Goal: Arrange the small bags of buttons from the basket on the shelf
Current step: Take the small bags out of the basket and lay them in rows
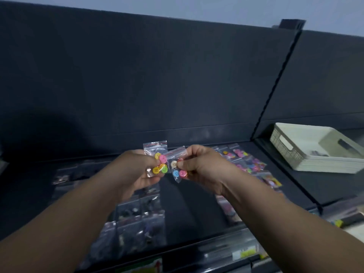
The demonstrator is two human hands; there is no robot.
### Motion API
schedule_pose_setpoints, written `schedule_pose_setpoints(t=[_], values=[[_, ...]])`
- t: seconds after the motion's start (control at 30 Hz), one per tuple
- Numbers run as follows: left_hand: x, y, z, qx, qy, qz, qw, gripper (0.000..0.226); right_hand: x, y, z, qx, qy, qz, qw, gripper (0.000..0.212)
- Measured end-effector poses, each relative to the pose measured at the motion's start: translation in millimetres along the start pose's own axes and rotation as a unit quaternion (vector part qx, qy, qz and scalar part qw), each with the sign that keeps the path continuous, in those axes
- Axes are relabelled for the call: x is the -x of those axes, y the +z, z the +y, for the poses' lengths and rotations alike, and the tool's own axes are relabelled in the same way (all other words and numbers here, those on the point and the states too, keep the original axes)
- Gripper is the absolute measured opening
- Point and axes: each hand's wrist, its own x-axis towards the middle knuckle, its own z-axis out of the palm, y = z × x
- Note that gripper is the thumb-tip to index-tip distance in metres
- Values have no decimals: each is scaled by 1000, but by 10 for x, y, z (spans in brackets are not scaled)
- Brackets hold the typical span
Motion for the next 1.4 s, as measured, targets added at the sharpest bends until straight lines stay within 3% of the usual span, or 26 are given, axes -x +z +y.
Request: schedule_pose_setpoints(t=[0.3, 0.47, 1.0, 1.4], values=[[-655, 1169, 101, -68, 4, 95, 993, 16, -367, -1634, -308, 26, 8, 87, 996, 22], [-895, 1432, 123, -60, -18, 137, 989, 20, -658, -2054, -328, 80, 48, 88, 992, 21], [-1168, 1620, -165, -163, -106, 113, 974, 19, -1122, -2118, -242, 133, 66, 85, 985, 21], [-1219, 1533, -235, -303, -84, 133, 940, 23, -1355, -1792, -92, 155, 100, 49, 982, 26]])
